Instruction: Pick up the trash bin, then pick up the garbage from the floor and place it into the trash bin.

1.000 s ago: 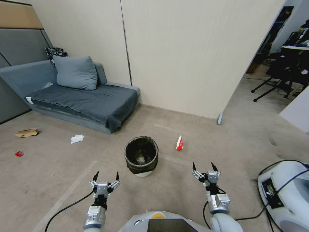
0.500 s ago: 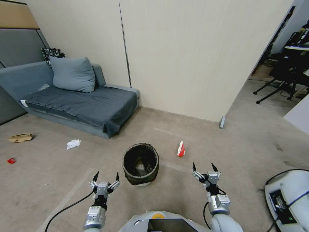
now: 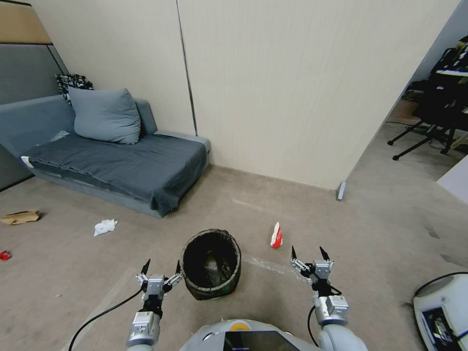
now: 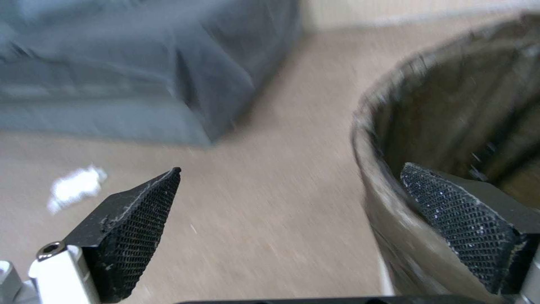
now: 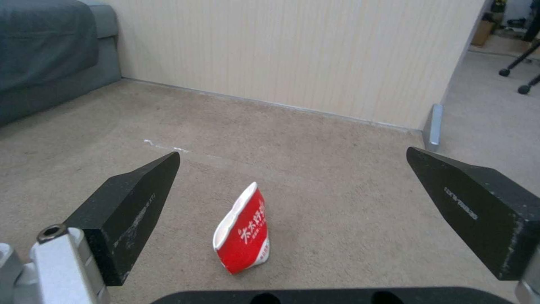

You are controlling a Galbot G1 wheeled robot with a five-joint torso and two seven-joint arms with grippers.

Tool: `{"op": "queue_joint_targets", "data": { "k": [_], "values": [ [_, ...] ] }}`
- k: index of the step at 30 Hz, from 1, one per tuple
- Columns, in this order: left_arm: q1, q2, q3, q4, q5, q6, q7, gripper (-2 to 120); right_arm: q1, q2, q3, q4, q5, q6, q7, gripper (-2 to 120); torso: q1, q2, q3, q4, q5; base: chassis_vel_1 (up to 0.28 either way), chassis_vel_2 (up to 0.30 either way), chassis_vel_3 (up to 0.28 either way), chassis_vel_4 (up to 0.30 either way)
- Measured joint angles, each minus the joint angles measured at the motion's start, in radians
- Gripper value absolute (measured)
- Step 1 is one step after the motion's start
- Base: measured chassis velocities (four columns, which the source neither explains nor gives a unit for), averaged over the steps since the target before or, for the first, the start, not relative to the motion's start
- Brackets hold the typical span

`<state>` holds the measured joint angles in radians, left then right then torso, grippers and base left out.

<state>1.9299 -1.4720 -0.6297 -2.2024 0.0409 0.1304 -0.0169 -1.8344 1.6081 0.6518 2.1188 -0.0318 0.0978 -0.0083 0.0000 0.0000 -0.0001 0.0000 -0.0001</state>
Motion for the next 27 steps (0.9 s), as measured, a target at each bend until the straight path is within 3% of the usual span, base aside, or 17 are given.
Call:
{"op": "queue_joint_targets", "data": {
  "k": [1,3,9,11,13,16,19,20,24,27],
  "values": [
    [0.000,0.000,0.000,0.000,0.000,0.000,0.000,100,0.000,0.000,0.000,0.000,0.000,0.000,0.000,100,0.000,0.000,0.000,0.0000,0.0000,0.000,0.000,0.000,0.000],
    [-0.026,0.005,-0.006,-0.021,-0.018,0.071,0.037,100,0.008,0.000,0.000,-0.018,0.013,-0.007,0.019,100,0.000,0.000,0.000,0.0000,0.0002,0.000,0.000,0.000,0.000],
    [-0.076,0.027,-0.007,-0.027,-0.037,0.146,0.060,100,0.018,0.000,0.000,-0.039,0.029,-0.029,0.038,100,0.000,0.000,0.000,0.0001,0.0001,0.000,0.000,0.000,0.000],
    [-0.128,0.049,0.011,-0.033,-0.065,0.231,0.041,100,0.024,0.000,0.000,-0.046,0.027,-0.047,0.039,100,0.000,0.000,0.000,0.0001,0.0000,0.000,0.000,0.000,0.000],
    [-0.141,0.057,0.016,-0.033,-0.070,0.250,0.035,100,0.026,0.000,-0.001,-0.049,0.026,-0.050,0.039,100,0.000,0.000,0.000,0.0000,-0.0001,0.000,0.000,0.000,0.000],
    [-0.215,0.125,0.040,-0.024,-0.109,0.363,0.020,100,0.038,0.000,-0.005,-0.078,0.005,-0.058,0.039,100,0.000,0.000,0.000,0.0002,-0.0001,0.000,0.000,0.000,0.000],
    [-0.235,0.146,0.045,-0.020,-0.128,0.390,0.017,100,0.041,0.000,-0.008,-0.086,0.000,-0.060,0.040,100,0.000,0.000,0.000,0.0000,0.0000,0.000,0.000,0.000,0.000],
    [-0.290,0.190,0.050,0.000,-0.171,0.438,0.008,100,0.050,0.000,-0.013,-0.107,-0.016,-0.061,0.041,100,0.000,0.000,0.000,-0.0003,0.0000,0.000,0.000,0.000,0.000],
    [-0.332,0.210,0.050,0.018,-0.213,0.473,-0.006,100,0.060,0.000,-0.020,-0.129,-0.030,-0.060,0.041,100,0.000,0.000,0.000,0.0000,0.0001,0.000,0.000,0.000,0.000],
    [-0.401,0.227,0.066,0.044,-0.295,0.542,-0.066,100,0.067,0.000,-0.022,-0.145,-0.045,-0.058,0.043,100,0.000,0.000,0.000,0.0001,0.0000,0.000,0.000,0.000,0.000]
  ]
}}
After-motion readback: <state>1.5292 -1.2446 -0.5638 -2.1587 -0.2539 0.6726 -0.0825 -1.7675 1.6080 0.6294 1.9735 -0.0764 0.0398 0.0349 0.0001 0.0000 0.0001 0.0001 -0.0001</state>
